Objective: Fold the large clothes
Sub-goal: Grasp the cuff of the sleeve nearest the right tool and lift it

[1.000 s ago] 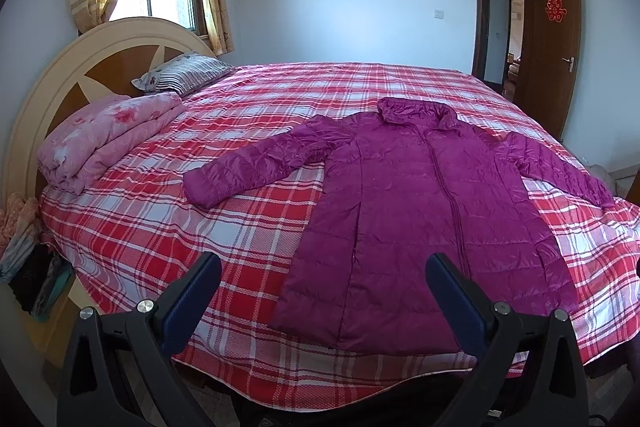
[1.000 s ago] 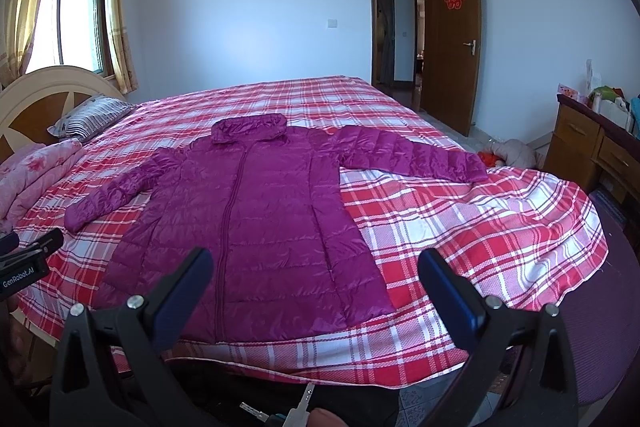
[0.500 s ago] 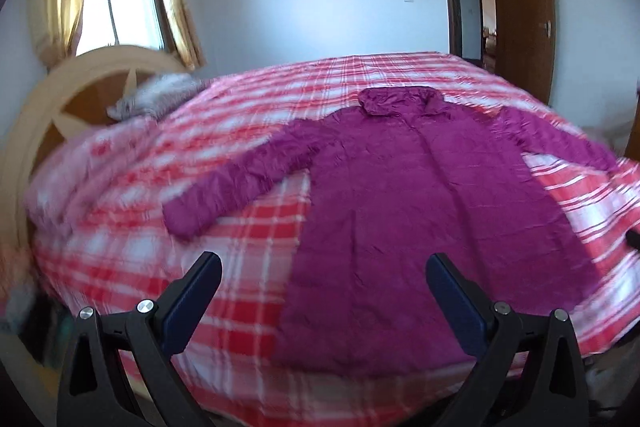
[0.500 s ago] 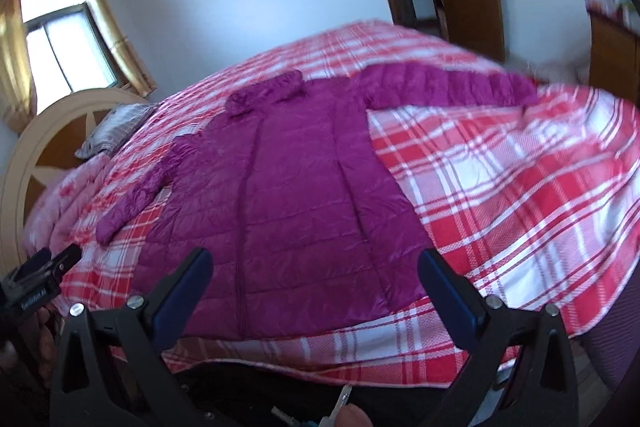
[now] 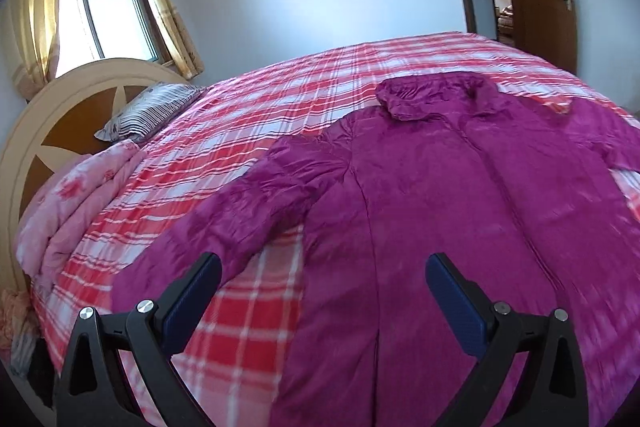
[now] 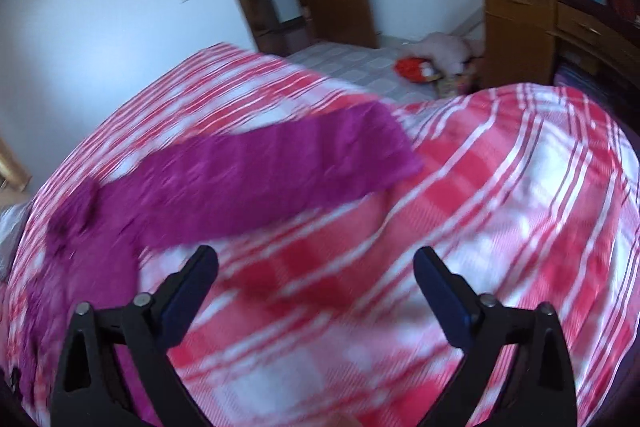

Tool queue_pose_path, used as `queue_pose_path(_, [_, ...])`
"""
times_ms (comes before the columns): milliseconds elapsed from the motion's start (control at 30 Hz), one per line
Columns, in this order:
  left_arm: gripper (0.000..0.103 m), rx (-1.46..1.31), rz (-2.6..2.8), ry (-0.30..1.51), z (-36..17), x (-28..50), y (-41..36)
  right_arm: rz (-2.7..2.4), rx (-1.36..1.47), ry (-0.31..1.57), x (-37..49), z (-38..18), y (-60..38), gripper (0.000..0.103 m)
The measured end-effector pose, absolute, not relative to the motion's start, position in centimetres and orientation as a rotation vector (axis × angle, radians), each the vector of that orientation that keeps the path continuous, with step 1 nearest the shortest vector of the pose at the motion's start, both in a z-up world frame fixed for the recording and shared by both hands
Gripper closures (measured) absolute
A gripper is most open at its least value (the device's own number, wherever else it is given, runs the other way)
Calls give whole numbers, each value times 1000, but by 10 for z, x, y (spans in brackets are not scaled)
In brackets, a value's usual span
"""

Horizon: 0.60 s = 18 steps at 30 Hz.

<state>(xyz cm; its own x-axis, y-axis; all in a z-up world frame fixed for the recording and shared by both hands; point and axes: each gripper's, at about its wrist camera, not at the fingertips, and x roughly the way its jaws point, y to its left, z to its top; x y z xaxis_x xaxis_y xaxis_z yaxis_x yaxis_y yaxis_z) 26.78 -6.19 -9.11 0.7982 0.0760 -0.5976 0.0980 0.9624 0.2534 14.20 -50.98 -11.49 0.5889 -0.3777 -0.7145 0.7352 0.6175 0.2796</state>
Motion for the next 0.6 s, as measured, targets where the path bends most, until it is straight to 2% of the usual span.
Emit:
queue_pose_path(233, [1, 290, 44, 712, -131, 326, -76, -805, 597, 785, 187, -134, -594, 18])
queue_pose_path(367, [1, 276, 68, 758, -149, 340, -71, -820, 566, 891, 203, -151, -612, 20])
queue_pose_path(433, [1, 289, 74, 767, -156, 341, -71, -798, 532, 893, 207, -152, -611, 41])
queue_pose_path(500, [1, 291, 73, 761, -157, 340, -72, -774, 503, 917, 211, -153, -607, 47])
queue_pose_path(567, [1, 287, 70, 757, -157, 341, -72, -710, 411, 915, 213, -153, -600, 70])
queue_pose_path(600, [1, 282, 68, 758, -158, 341, -71, -700, 393, 909, 215, -152, -598, 75])
